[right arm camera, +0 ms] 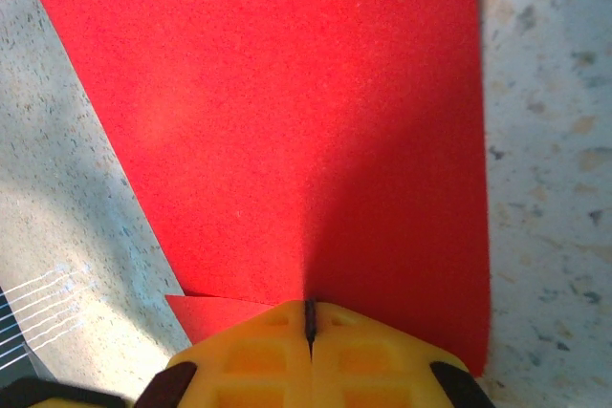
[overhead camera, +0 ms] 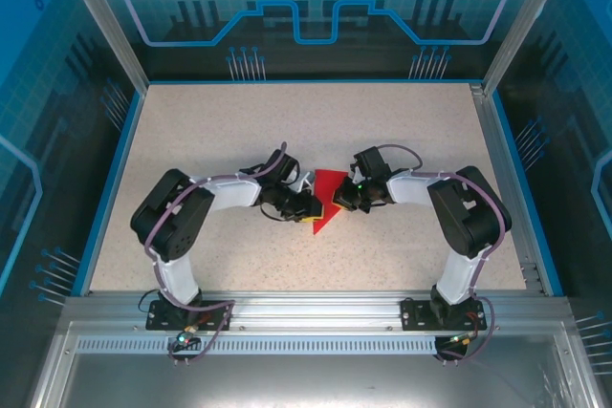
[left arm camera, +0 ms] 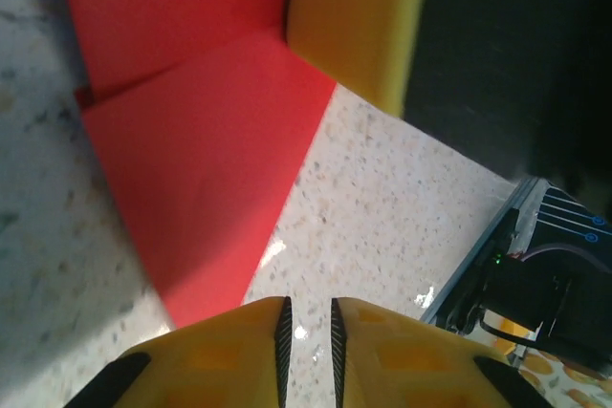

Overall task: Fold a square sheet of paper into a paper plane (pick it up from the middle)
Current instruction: Third fold the triangle at the center of the table.

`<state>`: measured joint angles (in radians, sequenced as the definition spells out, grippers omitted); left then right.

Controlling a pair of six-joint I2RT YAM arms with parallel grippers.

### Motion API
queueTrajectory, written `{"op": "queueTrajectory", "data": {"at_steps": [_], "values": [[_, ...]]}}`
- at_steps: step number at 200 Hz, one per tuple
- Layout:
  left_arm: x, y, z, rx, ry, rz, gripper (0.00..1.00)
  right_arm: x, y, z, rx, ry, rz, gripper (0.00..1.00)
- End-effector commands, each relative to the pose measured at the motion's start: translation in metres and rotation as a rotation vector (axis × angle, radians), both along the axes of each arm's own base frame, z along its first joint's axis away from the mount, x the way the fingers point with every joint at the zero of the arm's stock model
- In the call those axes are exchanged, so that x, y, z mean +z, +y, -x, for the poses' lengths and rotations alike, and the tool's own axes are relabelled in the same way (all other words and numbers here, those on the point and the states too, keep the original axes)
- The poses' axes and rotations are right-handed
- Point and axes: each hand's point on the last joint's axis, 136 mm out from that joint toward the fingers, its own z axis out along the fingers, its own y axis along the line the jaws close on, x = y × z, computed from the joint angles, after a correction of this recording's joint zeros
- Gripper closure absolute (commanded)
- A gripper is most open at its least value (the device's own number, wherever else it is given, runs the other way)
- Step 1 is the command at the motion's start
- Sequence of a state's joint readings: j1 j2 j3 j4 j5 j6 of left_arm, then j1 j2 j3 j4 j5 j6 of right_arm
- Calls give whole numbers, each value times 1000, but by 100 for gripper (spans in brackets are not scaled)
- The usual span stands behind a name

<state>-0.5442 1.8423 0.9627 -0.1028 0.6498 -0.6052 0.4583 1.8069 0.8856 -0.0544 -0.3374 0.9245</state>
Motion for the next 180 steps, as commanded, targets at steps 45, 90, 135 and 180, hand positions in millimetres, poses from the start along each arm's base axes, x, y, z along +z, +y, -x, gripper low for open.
{"op": "queueTrajectory", "data": {"at_steps": [45,90,135,180], "values": [[-50,12,12,3,114,-100,87,6,-3,6,38,-26,21,95],[-55,19,17,-12,111,-130,89,30,19,9,118,-109,-102,98],[-55,19,14,-15,103,-145,89,-2,17,24,107,-53,-85,99],[-64,29,17,-23,93,-200,92,-23,-29,5,0,-53,-44,99]]}}
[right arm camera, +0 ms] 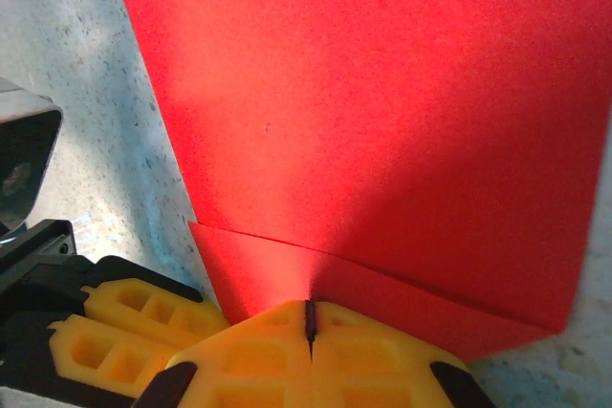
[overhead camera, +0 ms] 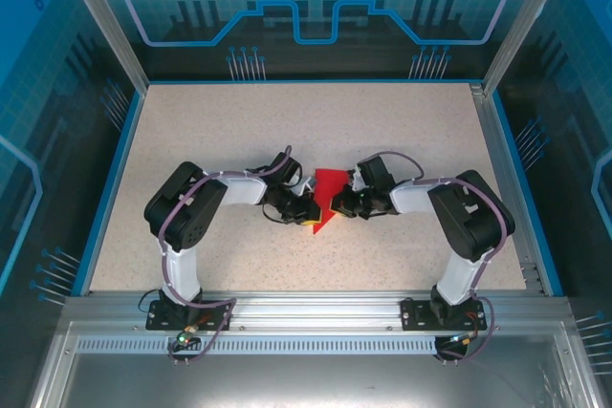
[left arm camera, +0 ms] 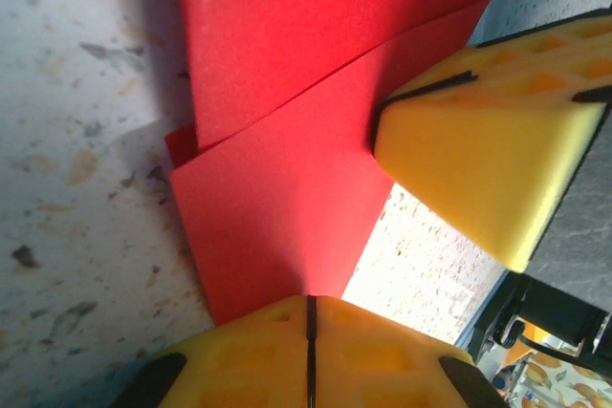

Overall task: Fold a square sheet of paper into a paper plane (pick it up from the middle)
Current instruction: Third fold the triangle at the center of the table.

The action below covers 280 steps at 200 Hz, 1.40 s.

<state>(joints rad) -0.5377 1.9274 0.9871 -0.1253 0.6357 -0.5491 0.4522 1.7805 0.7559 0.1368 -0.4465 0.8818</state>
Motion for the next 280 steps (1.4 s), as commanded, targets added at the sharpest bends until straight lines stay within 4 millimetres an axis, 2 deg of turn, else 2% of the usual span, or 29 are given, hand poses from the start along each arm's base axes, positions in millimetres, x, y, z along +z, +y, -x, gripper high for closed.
{"op": "queueTrajectory", "data": {"at_steps": [1,36,58,76,107,143,182,205,225,252,280], "values": [[-37,24,18,1,68,-150,92,-23,-37,-12,-87,13,68,99],[-46,28,23,0,82,-166,93,-23,-69,-39,-155,2,81,98],[-48,32,26,0,81,-175,93,-18,-74,-52,-166,2,40,98],[-46,33,29,-9,73,-177,93,0,-75,-60,-163,-37,33,96],[-41,37,33,-38,61,-179,93,27,-73,-61,-141,-86,42,93],[-33,38,38,-70,43,-165,90,39,-74,-45,-142,-98,36,86],[5,25,14,-39,-74,-105,82,39,-76,-28,-98,-88,60,78],[27,20,-8,10,-144,-99,74,38,-73,-25,-71,-81,47,73],[44,7,-26,52,-174,-44,71,40,-67,-24,-52,-73,17,67],[52,-4,-45,93,-182,-18,70,39,-65,-23,-53,-57,3,60],[42,-8,-52,97,-161,-32,71,36,-60,-21,-35,-34,-31,57]]}}
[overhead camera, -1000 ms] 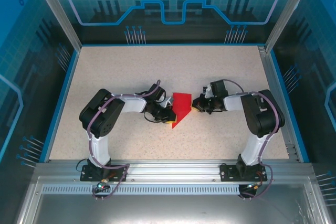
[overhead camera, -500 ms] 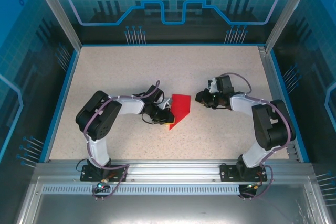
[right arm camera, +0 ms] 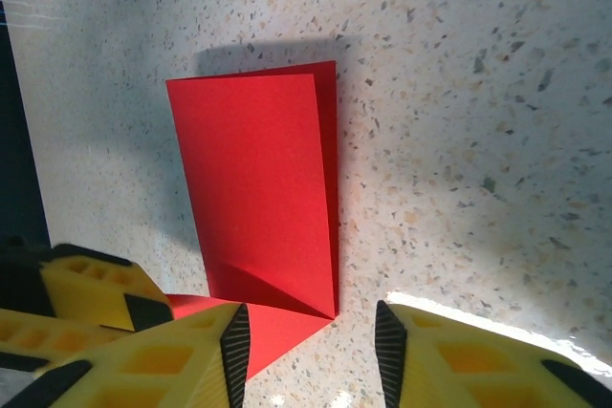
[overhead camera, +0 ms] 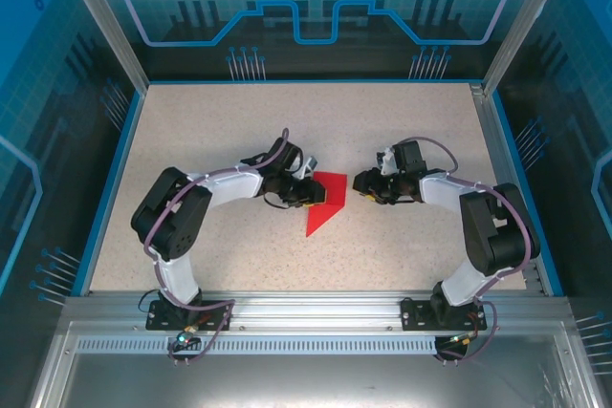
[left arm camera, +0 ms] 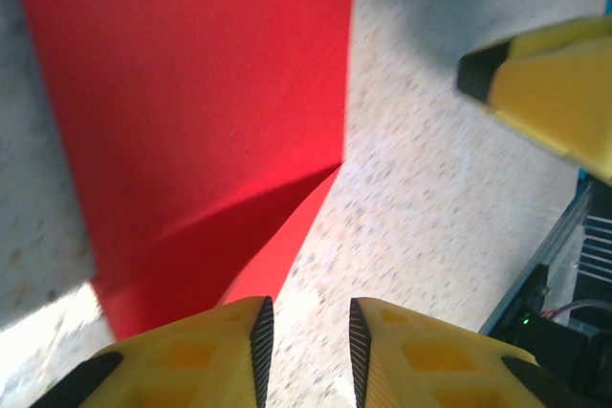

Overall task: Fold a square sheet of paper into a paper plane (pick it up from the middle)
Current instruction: Third fold the triangle at the center of the table, then fourth fold the wing at the center of the table.

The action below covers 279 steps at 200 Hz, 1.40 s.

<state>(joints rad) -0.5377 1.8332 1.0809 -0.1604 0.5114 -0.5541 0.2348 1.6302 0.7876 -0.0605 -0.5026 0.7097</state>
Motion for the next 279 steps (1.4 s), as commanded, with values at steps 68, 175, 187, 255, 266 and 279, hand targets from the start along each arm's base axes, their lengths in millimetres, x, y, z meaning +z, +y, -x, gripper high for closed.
{"op": "queueTrajectory", "data": {"at_steps": [68,175,187,255,266,279], "values": [[-21,6,-5,78,36,-41,70,-19,22,17,80,113,-100,57],[-4,0,13,22,-13,-34,70,-24,31,22,98,124,-58,56],[-9,-3,11,16,-6,-27,72,-25,30,23,89,131,-56,56],[-54,14,3,76,31,-178,82,-29,37,19,82,155,-70,56],[-60,15,5,73,41,-186,82,-30,40,18,84,159,-75,57],[-65,14,8,66,56,-181,83,-30,41,17,78,164,-75,58]]}}
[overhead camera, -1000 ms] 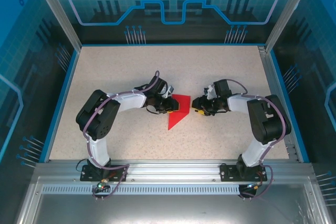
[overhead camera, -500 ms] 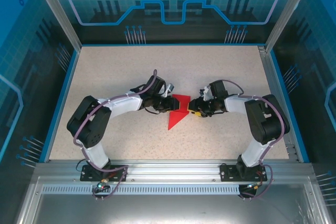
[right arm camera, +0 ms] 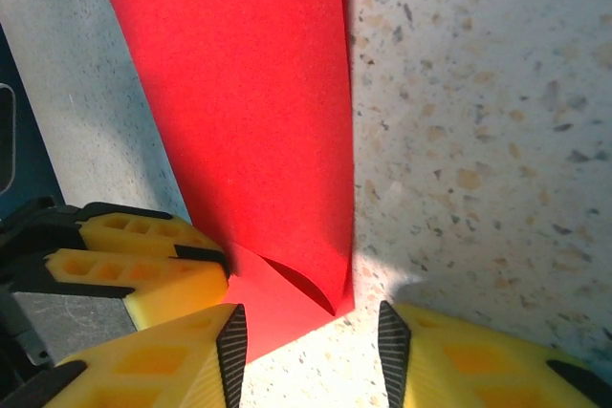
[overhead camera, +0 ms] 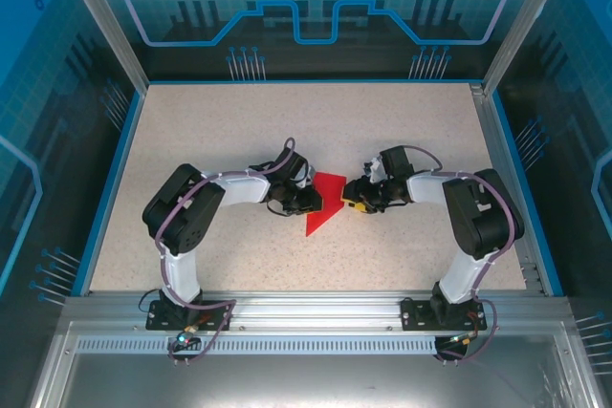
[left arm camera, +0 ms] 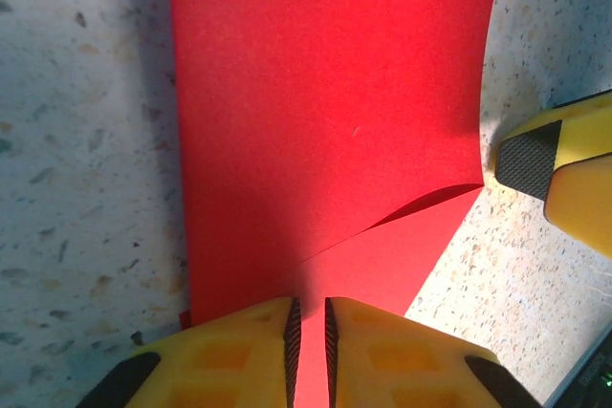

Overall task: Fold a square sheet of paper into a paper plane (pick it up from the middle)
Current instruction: Fourth fold the wing at the center of the table.

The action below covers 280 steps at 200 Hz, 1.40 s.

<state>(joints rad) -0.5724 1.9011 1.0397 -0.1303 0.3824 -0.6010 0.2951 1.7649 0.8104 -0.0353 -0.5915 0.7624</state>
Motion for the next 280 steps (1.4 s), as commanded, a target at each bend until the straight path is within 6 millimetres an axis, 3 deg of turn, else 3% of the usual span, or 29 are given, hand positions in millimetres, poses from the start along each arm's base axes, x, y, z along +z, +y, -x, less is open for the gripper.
{"op": "queueTrajectory", "data": {"at_steps": [1,79,134,197,280], "values": [[-18,4,1,0,18,-49,83,-2,11,0,7,24,-11,58],[-15,6,8,-10,14,-27,83,7,24,-10,-18,19,-74,59],[-14,8,7,-3,5,-35,84,15,21,-12,-28,5,-54,59],[-31,23,5,92,80,-42,86,0,-6,4,-126,52,88,58],[-28,22,10,102,107,31,86,-1,23,-12,-88,90,-28,60]]}}
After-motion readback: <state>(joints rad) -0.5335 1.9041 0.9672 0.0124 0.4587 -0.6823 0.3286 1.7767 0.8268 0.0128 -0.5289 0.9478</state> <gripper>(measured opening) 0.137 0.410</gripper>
